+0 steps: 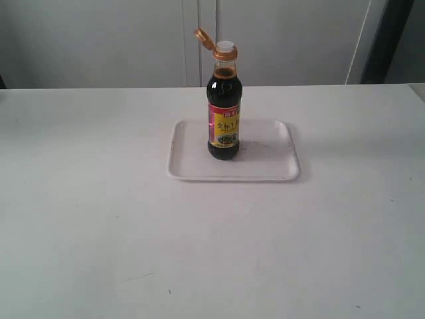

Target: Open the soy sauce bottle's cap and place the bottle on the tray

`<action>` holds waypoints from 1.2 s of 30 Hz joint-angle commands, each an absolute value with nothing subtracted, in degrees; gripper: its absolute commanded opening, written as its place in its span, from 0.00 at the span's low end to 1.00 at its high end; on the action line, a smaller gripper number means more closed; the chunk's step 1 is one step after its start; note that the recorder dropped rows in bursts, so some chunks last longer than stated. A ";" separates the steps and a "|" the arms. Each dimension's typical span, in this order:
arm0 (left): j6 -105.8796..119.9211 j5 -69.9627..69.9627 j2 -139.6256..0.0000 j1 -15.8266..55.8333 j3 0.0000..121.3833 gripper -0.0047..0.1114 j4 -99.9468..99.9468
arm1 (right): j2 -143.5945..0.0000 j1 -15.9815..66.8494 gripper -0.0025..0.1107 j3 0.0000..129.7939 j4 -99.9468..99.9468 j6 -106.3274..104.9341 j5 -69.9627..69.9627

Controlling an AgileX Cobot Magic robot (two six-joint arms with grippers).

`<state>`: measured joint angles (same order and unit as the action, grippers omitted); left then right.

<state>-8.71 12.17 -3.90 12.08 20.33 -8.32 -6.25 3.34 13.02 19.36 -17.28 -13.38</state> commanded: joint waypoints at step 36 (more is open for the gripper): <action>1.09 13.39 0.00 1.44 3.38 0.04 5.22 | -5.99 3.38 0.02 12.80 19.55 -17.74 -13.24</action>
<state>1.54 13.95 -0.24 2.36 4.93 3.74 -6.25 3.34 13.02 19.36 -17.28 -13.38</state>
